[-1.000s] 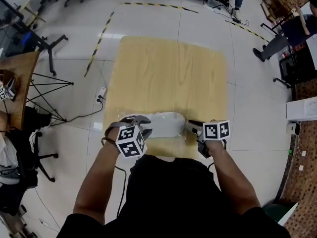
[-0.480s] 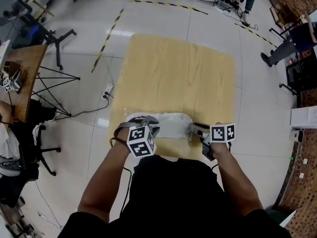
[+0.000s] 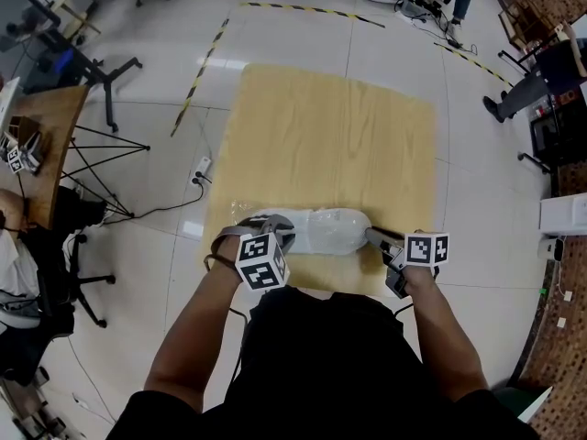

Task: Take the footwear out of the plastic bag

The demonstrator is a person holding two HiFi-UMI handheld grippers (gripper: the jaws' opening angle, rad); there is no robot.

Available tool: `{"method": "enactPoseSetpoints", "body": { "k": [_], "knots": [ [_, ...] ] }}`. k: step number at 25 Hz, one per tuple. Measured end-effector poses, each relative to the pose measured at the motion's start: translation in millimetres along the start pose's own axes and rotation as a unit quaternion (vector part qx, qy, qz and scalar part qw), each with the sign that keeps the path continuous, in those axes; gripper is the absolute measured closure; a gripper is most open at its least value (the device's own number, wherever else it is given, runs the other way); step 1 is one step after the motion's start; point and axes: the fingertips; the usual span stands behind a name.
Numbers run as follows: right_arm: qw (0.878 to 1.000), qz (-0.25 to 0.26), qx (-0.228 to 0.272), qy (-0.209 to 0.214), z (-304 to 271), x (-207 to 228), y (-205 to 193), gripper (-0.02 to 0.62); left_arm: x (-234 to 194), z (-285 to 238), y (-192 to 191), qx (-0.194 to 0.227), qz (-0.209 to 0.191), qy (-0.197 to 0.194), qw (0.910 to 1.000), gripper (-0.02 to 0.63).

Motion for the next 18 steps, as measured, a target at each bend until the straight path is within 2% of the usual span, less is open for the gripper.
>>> {"method": "enactPoseSetpoints", "body": {
  "k": [12, 14, 16, 18],
  "knots": [
    [1.000, -0.007, 0.018, -0.012, 13, 12, 1, 0.525, 2, 11, -13, -0.020, -0.002, 0.010, 0.9997, 0.558],
    [1.000, -0.008, 0.020, -0.013, 13, 13, 2, 0.525, 4, 17, -16, -0.025, 0.001, 0.005, 0.9997, 0.540],
    [1.000, -0.008, 0.020, -0.013, 14, 14, 3, 0.525, 3, 25, -26, -0.035, 0.009, -0.001, 0.9994, 0.489],
    [1.000, -0.006, 0.021, -0.014, 15, 15, 3, 0.525, 2, 31, -45, -0.051, 0.023, -0.005, 0.9984, 0.478]
  ]
}}
Point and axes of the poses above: the fingertips, and each gripper's own axes: z backward along the fingers, x to its right, y out of its top, and after that the axes turned 8 degrees about -z, right-handed
